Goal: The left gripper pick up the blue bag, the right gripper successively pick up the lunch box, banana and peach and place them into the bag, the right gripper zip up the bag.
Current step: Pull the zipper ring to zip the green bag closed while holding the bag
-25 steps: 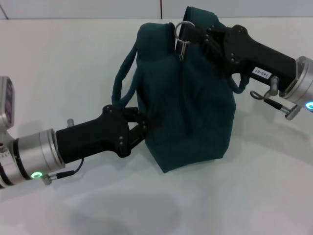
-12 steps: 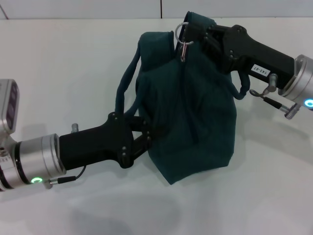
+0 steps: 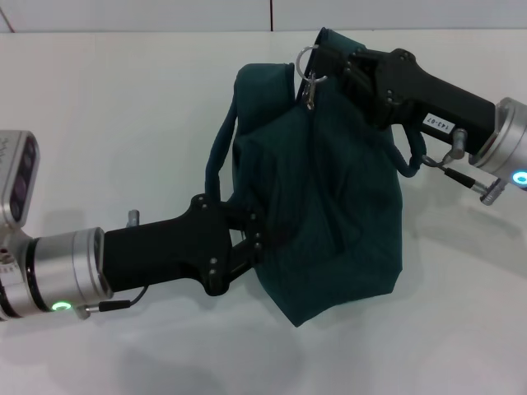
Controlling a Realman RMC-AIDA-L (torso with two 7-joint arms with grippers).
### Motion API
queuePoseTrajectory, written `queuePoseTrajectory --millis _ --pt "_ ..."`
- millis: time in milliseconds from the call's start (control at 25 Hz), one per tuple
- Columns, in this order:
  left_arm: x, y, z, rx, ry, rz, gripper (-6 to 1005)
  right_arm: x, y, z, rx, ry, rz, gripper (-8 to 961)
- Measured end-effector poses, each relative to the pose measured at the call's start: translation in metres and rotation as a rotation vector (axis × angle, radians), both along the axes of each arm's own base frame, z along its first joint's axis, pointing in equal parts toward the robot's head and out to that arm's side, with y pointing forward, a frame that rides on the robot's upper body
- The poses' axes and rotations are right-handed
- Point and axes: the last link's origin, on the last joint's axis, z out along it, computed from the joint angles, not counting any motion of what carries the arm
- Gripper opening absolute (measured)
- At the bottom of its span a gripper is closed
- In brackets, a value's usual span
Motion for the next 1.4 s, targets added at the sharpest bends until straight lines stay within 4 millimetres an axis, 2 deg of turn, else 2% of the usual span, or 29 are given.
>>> queuePoseTrajectory --millis 560,920,1400 --pt "0.001 -0.003 -0.003 -0.022 0.016 -0.027 72 -0.006 -0.007 0.006 -0.007 0.044 0.055 6" --pt "0.004 -0.011 -0.010 -0.074 0.046 -0.095 72 0.000 -0.004 0.004 0.002 0.022 0.023 6" --pt "0.004 -0.013 -0.009 -0.075 0.046 -0.115 73 0.004 -0.002 0.003 0.008 0.002 0.000 6"
